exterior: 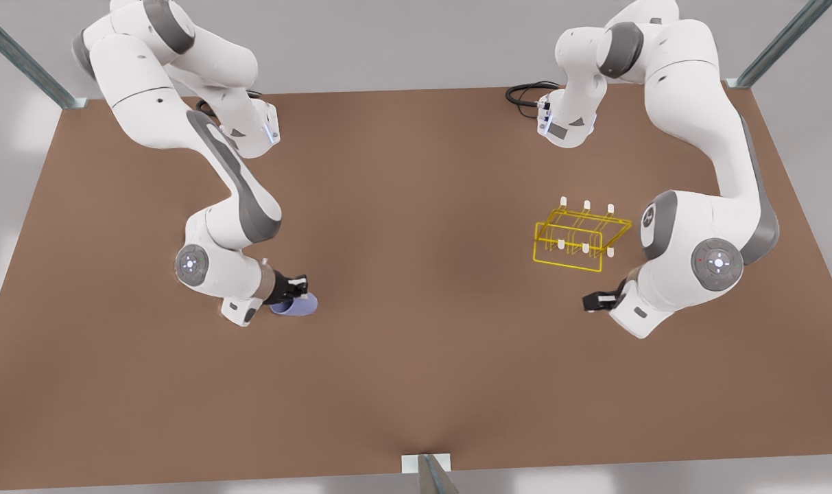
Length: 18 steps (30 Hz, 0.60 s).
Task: Place the cup on the cup holder
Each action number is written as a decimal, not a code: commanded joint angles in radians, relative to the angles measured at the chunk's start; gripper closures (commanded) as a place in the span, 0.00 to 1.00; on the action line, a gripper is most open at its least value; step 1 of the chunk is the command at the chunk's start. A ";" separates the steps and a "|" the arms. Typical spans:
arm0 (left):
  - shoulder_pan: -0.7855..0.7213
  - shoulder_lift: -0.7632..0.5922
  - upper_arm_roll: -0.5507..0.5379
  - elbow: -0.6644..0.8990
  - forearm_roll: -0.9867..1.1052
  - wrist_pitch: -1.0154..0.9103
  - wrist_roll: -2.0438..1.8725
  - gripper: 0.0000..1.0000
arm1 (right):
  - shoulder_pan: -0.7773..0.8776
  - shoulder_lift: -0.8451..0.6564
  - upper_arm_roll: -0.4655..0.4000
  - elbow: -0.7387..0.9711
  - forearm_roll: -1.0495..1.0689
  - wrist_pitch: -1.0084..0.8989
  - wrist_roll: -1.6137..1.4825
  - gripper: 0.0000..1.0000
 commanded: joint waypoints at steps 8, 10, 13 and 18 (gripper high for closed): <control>0.003 0.009 0.000 -0.022 -0.016 0.005 -0.008 0.00 | 0.223 0.456 0.077 0.422 0.351 0.409 0.315 0.79; 0.000 0.009 0.000 -0.036 -0.024 -0.044 -0.008 0.00 | 0.246 0.532 0.127 0.453 0.350 0.520 0.307 0.79; 0.016 -0.039 0.002 -0.025 -0.014 -0.223 0.001 0.00 | 0.266 0.604 0.179 0.456 0.348 0.655 0.306 0.79; -0.015 -0.049 0.002 -0.062 -0.097 -0.132 -0.767 0.00 | 0.283 0.667 0.216 0.449 0.344 0.658 0.310 0.79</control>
